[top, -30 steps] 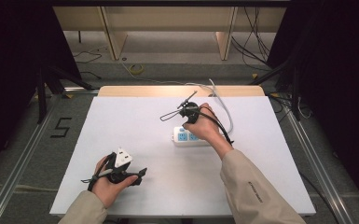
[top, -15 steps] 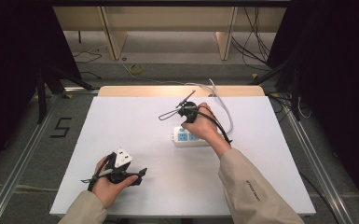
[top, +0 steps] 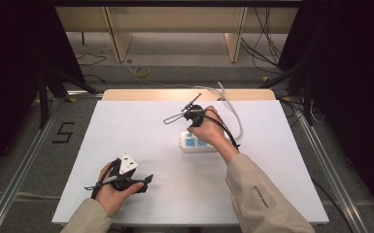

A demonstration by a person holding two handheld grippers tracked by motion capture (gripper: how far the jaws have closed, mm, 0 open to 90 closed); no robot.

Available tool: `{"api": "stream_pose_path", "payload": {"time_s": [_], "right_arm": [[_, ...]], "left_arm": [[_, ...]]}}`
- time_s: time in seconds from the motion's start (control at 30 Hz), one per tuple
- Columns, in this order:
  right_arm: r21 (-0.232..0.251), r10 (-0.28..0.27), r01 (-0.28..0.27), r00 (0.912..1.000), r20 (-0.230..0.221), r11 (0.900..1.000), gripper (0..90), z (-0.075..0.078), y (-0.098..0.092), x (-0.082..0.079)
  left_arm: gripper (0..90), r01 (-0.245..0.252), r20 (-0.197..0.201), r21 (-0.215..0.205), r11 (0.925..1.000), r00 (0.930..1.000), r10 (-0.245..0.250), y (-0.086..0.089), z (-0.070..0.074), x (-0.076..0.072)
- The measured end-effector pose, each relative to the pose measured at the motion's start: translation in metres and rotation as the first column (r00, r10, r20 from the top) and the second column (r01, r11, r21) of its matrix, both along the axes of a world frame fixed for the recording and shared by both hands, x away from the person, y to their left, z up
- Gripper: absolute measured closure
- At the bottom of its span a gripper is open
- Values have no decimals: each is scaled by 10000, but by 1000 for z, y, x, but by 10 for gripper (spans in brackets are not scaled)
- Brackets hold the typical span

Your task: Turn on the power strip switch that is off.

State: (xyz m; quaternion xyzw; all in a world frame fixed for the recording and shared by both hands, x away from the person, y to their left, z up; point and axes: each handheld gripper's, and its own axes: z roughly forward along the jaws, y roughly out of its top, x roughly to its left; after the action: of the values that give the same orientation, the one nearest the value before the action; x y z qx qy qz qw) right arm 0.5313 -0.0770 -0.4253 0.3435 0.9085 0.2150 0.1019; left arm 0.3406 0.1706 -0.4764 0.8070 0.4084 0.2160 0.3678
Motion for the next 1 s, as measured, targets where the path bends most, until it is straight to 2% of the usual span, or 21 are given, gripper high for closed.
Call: {"api": "stream_pose_path", "payload": {"time_s": [1.0], "right_arm": [[-134,-41,39,9998,-178,9999,900,-10,4,4]], "left_arm": [[199,13,5,12,10000,10000,-13,0,0,0]]}}
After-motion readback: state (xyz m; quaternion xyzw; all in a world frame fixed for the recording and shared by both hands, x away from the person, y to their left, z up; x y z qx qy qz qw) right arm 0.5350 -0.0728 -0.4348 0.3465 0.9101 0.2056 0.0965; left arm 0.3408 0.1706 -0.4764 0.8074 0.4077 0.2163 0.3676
